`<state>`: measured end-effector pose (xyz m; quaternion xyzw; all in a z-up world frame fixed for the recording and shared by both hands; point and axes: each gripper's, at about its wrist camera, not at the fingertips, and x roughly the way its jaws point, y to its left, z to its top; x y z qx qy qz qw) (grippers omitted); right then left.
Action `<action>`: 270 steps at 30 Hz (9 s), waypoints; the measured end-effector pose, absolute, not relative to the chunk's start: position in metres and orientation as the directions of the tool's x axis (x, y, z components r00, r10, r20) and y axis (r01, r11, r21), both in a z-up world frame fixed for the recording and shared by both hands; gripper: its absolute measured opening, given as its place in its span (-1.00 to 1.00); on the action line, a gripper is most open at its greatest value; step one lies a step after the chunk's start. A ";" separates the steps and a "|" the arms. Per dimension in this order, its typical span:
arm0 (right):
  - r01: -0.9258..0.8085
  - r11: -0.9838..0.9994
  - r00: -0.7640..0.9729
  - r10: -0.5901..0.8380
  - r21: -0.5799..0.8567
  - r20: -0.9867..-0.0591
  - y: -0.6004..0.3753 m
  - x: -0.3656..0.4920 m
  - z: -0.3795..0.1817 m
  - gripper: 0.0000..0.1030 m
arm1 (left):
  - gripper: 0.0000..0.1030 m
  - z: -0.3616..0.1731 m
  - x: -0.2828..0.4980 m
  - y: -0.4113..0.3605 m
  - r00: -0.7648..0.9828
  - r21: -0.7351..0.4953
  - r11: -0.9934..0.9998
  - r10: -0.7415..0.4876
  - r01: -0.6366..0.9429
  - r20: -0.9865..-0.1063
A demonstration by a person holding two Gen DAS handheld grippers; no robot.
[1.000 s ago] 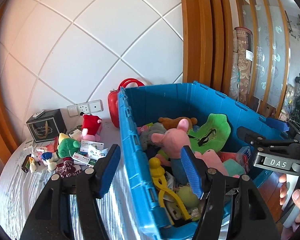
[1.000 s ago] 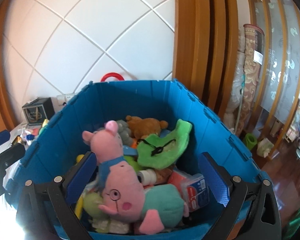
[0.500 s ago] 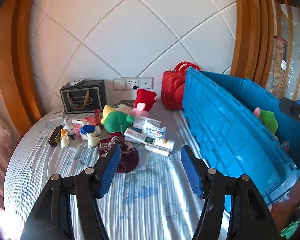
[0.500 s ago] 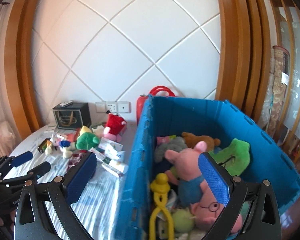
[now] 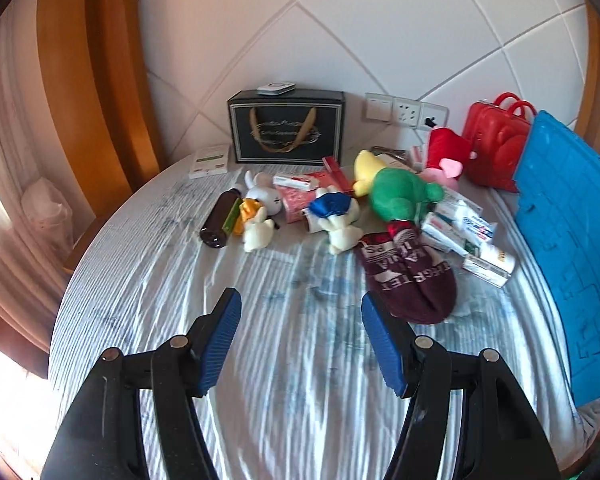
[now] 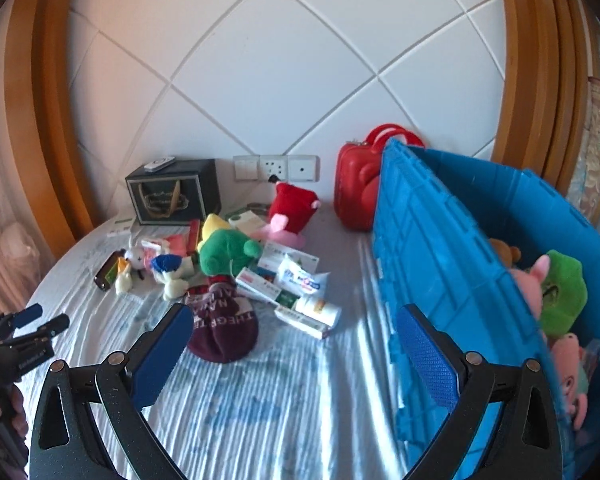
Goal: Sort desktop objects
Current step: 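Move both tools back over the items on the bed, then grasp the orange-hooded white plush with the left tool while the right grasps the blue-hatted plush, then carry both white plushes with both tools over the blue bin, then open both tools to drop the two white plushes into the bin, then move both tools back over the items on the bed, then grasp the brown medicine bottle with the left tool, then grasp the white medicine box with the right tool while the left tool holds the bottle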
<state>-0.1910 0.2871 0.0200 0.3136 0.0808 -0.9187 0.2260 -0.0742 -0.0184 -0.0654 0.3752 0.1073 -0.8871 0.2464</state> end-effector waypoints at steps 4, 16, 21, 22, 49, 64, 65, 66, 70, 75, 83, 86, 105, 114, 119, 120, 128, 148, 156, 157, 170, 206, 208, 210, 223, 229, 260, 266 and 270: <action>0.521 -0.854 -0.630 -0.400 0.020 -0.666 0.243 -0.210 -0.011 1.00 | 0.20 -0.080 -0.087 -0.068 -0.558 -0.001 -0.822 -0.386 0.570 -0.735; 0.631 -0.774 -0.449 -0.413 0.046 -0.792 0.108 -0.290 -0.092 1.00 | 0.20 -0.176 -0.205 -0.170 -0.487 -0.060 -0.798 -0.305 0.600 -0.819; 0.654 -0.755 -0.395 -0.390 0.043 -0.832 0.072 -0.317 -0.126 1.00 | 0.20 -0.227 -0.252 -0.194 -0.441 -0.070 -0.792 -0.262 0.607 -0.859; 0.658 -0.752 -0.384 -0.384 0.042 -0.840 0.065 -0.321 -0.132 1.00 | 0.20 -0.235 -0.257 -0.198 -0.435 -0.076 -0.791 -0.251 0.608 -0.865; 0.760 -0.649 -0.293 -0.395 0.039 -0.871 -0.033 -0.323 -0.212 -0.03 | -0.24 -0.181 -0.178 -0.133 -0.525 -0.046 -0.807 -0.338 0.589 -0.781; 0.747 -0.661 -0.424 -0.552 0.067 -0.718 0.072 -0.213 -0.080 -0.03 | -0.24 -0.075 -0.106 -0.030 -0.681 -0.045 -0.869 -0.353 0.492 -0.642; 0.745 -0.664 -0.436 -0.558 0.064 -0.706 0.079 -0.205 -0.072 -0.03 | -0.24 -0.069 -0.102 -0.022 -0.690 -0.044 -0.873 -0.352 0.486 -0.632; 0.743 -0.666 -0.448 -0.566 0.064 -0.692 0.088 -0.197 -0.064 -0.03 | -0.24 -0.062 -0.097 -0.014 -0.701 -0.045 -0.877 -0.350 0.478 -0.621; 0.725 -0.687 -0.498 -0.582 0.060 -0.643 0.125 -0.173 -0.038 -0.03 | -0.24 -0.040 -0.083 0.019 -0.743 -0.050 -0.897 -0.330 0.438 -0.582; 0.678 -0.733 -0.575 -0.572 0.050 -0.584 0.178 -0.153 -0.007 -0.03 | -0.24 -0.019 -0.078 0.064 -0.787 -0.046 -0.926 -0.292 0.375 -0.544; 0.607 -0.793 -0.686 -0.548 0.039 -0.479 0.274 -0.134 0.042 -0.03 | -0.24 0.016 -0.084 0.150 -0.848 -0.027 -0.954 -0.253 0.300 -0.465; 0.578 -0.815 -0.725 -0.532 0.034 -0.436 0.318 -0.133 0.057 -0.03 | -0.24 0.033 -0.088 0.192 -0.870 -0.029 -0.961 -0.237 0.277 -0.432; 0.281 -0.959 -0.885 -0.270 0.028 -0.380 0.643 -0.183 0.089 -0.03 | -0.24 0.082 -0.170 0.480 -0.927 -0.008 -0.998 -0.058 0.066 -0.370; 0.198 -0.980 -0.843 -0.176 0.012 -0.508 0.699 -0.247 0.048 -0.03 | -0.24 0.051 -0.220 0.546 -0.863 0.042 -0.999 -0.028 0.007 -0.505; 0.189 -0.982 -0.815 -0.164 0.013 -0.556 0.709 -0.263 0.030 -0.03 | -0.24 0.051 -0.227 0.558 -0.849 0.048 -0.999 -0.018 -0.009 -0.528; 0.189 -0.982 -0.809 -0.163 0.013 -0.565 0.709 -0.267 0.028 -0.03 | -0.23 0.051 -0.228 0.559 -0.848 0.045 -0.999 -0.017 -0.008 -0.530; 0.193 -0.981 -0.803 -0.162 0.007 -0.574 0.710 -0.275 0.021 -0.03 | -0.20 0.050 -0.228 0.558 -0.840 0.055 -0.998 -0.035 0.006 -0.541; 0.152 -0.987 -0.864 -0.111 -0.046 -0.492 0.709 -0.255 0.039 1.00 | 0.33 0.053 -0.213 0.548 -0.852 0.035 -0.998 -0.067 0.057 -0.520; 0.140 -0.989 -0.872 -0.098 -0.053 -0.480 0.703 -0.247 0.043 1.00 | 0.44 0.061 -0.195 0.542 -0.879 0.033 -0.997 -0.076 0.069 -0.471; 0.139 -0.989 -0.875 -0.097 -0.054 -0.475 0.701 -0.245 0.044 1.00 | 0.44 0.062 -0.192 0.539 -0.880 0.026 -0.997 -0.076 0.072 -0.469; 0.218 -0.976 -0.919 -0.204 -0.003 -0.338 0.650 -0.197 0.081 1.00 | 0.55 0.082 -0.133 0.456 -0.929 -0.042 -0.982 -0.160 0.184 -0.334; 0.397 -0.917 -0.767 -0.308 -0.039 -0.563 0.250 -0.194 0.022 1.00 | 0.55 -0.041 -0.078 -0.055 -0.657 0.004 -0.845 -0.419 0.535 -0.627; 0.378 -0.925 -0.759 -0.282 -0.045 -0.587 0.247 -0.210 0.011 1.00 | 0.55 -0.050 -0.087 -0.085 -0.618 0.035 -0.828 -0.445 0.560 -0.649; 0.358 -0.933 -0.747 -0.259 -0.042 -0.613 0.245 -0.227 -0.004 1.00 | 0.55 -0.064 -0.101 -0.117 -0.573 0.072 -0.810 -0.471 0.581 -0.671; 0.277 -0.958 -0.588 -0.109 -0.074 -0.801 0.230 -0.350 -0.117 1.00 | 0.55 -0.193 -0.238 -0.271 -0.412 0.051 -0.799 -0.363 0.599 -0.835; 0.290 -0.955 -0.535 -0.106 -0.063 -0.838 0.209 -0.394 -0.146 1.00 | 0.57 -0.239 -0.285 -0.296 -0.373 0.021 -0.809 -0.295 0.588 -0.880; 0.412 -0.906 -0.413 -0.283 0.099 -0.866 0.125 -0.556 -0.166 1.00 | -0.01 -0.257 -0.193 -0.229 -0.344 -0.022 -0.780 -0.250 0.625 -0.905; 0.313 -0.945 -0.392 -0.222 0.098 -0.893 0.096 -0.603 -0.197 1.00 | -0.02 -0.257 -0.202 -0.236 -0.340 -0.032 -0.762 -0.250 0.646 -0.906; 0.216 -0.919 -0.182 -0.370 0.330 -0.911 0.103 -0.615 -0.236 0.49 | -0.02 -0.256 -0.195 -0.239 -0.336 -0.032 -0.760 -0.249 0.649 -0.908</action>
